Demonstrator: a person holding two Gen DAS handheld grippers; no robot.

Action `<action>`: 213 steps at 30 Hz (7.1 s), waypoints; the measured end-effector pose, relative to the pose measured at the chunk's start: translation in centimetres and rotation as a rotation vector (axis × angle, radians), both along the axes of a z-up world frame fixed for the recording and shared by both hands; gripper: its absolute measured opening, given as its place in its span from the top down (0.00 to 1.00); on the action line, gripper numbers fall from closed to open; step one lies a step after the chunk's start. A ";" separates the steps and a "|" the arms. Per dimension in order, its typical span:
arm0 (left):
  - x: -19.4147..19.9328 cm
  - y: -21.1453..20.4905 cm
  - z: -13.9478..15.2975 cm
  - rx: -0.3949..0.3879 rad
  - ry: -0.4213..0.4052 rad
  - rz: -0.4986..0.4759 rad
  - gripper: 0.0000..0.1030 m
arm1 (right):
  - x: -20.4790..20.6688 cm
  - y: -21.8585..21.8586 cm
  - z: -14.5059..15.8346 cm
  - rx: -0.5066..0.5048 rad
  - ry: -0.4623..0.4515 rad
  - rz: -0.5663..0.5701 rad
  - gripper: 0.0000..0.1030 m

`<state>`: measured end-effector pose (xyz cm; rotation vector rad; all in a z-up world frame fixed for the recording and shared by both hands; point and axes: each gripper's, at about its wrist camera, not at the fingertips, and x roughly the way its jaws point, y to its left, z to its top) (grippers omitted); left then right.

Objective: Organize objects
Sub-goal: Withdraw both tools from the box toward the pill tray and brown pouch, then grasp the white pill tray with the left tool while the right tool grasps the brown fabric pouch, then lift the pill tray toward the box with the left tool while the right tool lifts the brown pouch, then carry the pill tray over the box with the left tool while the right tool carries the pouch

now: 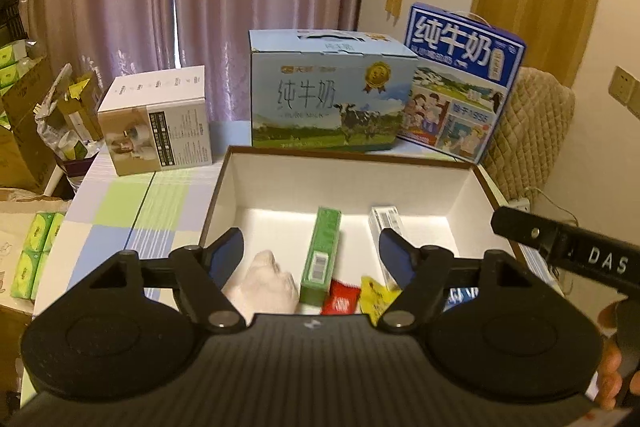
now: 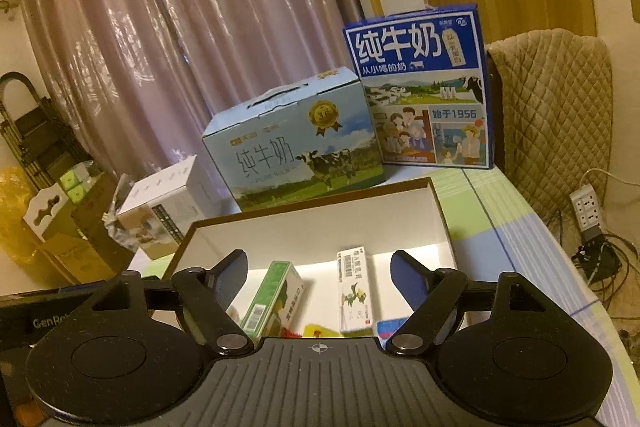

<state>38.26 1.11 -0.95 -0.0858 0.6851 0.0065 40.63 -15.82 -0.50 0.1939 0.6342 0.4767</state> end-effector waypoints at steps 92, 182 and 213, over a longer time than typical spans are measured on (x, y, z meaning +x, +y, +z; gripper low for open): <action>-5.2 3.7 -14.4 0.009 0.286 -0.258 0.62 | -6.9 3.6 -14.6 -0.291 0.184 0.255 0.27; -7.0 1.4 -7.5 -0.016 0.186 -0.252 0.77 | -8.4 4.9 -9.2 -0.244 0.145 0.336 0.81; 0.7 3.0 -3.3 -0.013 0.057 -0.070 0.77 | 0.6 1.3 -2.7 -0.149 0.012 0.037 0.81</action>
